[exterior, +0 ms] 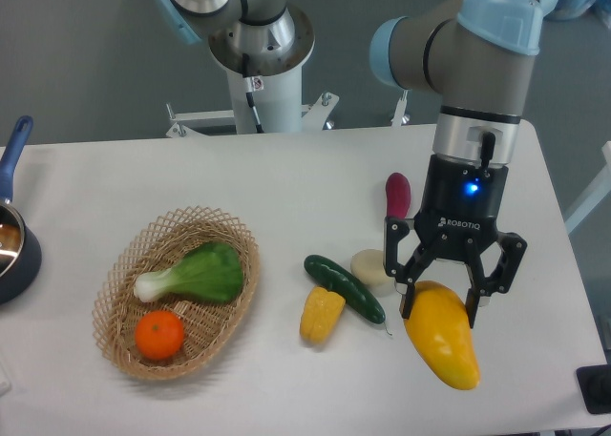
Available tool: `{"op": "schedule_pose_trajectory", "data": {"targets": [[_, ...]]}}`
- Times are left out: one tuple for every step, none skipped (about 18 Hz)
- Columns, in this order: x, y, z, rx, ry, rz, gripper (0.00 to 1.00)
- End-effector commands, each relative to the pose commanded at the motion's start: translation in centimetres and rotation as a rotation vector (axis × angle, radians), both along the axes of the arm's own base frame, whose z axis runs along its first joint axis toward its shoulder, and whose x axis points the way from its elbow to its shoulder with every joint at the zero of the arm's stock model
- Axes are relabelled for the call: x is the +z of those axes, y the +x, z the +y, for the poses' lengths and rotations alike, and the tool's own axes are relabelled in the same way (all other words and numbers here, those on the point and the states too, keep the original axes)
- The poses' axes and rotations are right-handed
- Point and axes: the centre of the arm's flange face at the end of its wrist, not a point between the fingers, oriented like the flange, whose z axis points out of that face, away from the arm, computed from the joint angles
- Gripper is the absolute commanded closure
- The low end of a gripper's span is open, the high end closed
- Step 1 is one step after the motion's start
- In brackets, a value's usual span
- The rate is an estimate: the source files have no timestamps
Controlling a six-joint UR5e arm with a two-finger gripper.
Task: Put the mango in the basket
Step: 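Close the gripper around the yellow mango on the table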
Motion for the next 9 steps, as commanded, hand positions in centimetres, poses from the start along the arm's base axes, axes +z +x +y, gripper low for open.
{"op": "schedule_pose_trajectory", "data": {"targets": [[-0.10, -0.04, 0.02, 0.000, -0.001, -0.001, 0.66], [-0.40, 0.26, 0.19, -0.005, -0.005, -0.005, 0.66], [-0.40, 0.34, 0.27, -0.006, -0.005, -0.005, 0.66], [-0.01, 0.22, 0.22, -0.003, -0.001, -0.001, 0.66], [-0.09, 0.22, 0.22, -0.003, -0.002, -0.002, 0.66], [-0.40, 0.34, 0.27, -0.004, -0.004, -0.007, 0.66], [-0.54, 0.48, 0.31, -0.006, -0.006, -0.010, 0.66], [-0.43, 0.53, 0.29, -0.005, -0.005, -0.010, 0.66], [-0.42, 0.79, 0.47, -0.007, -0.006, -0.010, 0.66]]}}
